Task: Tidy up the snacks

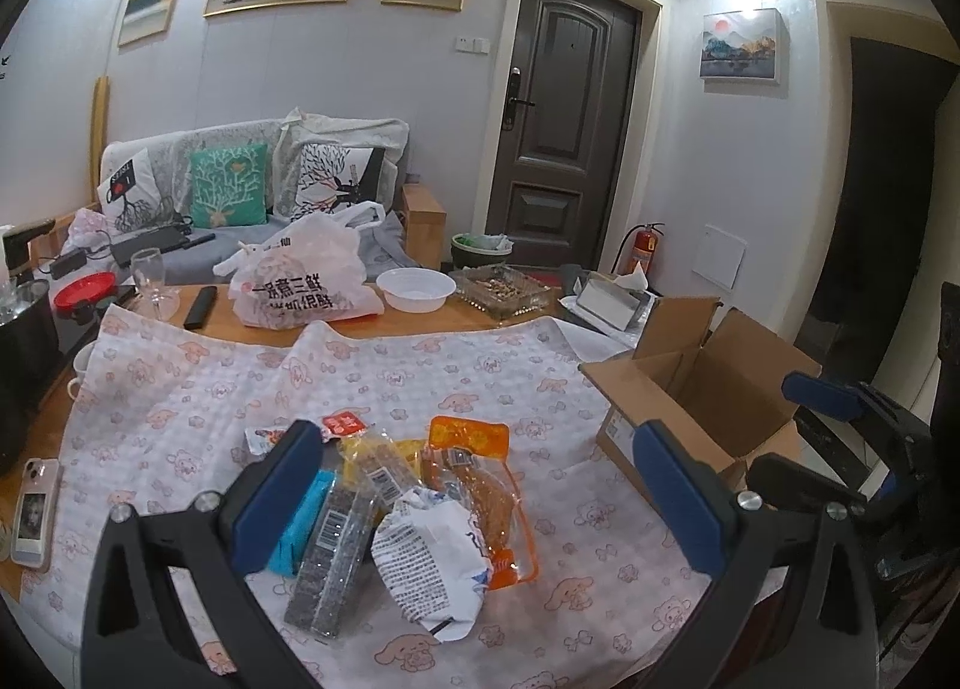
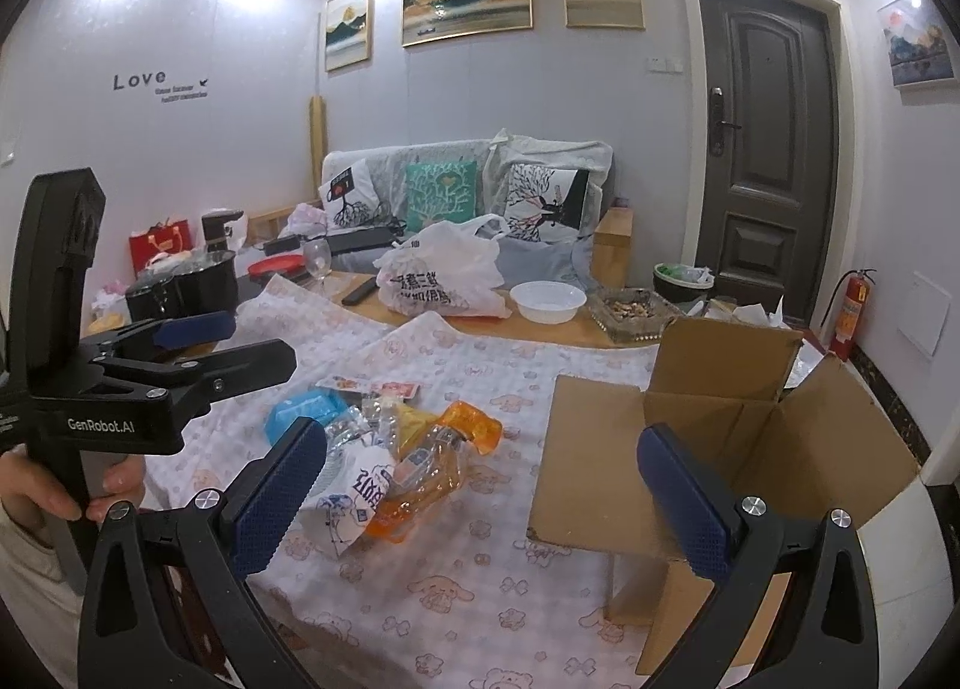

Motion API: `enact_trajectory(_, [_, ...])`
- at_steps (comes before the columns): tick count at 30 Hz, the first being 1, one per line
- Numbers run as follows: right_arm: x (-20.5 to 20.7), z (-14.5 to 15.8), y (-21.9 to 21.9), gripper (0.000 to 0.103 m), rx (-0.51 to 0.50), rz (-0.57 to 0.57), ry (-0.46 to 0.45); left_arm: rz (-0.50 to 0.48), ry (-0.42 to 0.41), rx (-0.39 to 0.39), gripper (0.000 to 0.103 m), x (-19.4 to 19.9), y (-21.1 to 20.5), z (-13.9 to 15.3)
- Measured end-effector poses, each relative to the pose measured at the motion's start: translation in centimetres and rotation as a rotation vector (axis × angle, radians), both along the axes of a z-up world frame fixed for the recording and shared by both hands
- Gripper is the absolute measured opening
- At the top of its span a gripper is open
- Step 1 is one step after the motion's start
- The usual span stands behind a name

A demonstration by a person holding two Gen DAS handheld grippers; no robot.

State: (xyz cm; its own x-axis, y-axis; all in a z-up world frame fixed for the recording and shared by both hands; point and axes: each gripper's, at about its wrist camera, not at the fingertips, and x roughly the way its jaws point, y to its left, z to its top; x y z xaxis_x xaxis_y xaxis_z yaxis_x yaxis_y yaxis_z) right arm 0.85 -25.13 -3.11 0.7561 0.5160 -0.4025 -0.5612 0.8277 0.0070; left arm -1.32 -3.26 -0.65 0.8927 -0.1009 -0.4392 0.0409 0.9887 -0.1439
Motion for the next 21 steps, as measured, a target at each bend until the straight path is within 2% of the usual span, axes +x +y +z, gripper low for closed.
enact_trajectory(21, [0.40, -0.27, -0.21, 0.103, 0.028, 0.017, 0.020, 0.000, 0.000, 0.004, 0.102, 0.06, 0.02, 0.06])
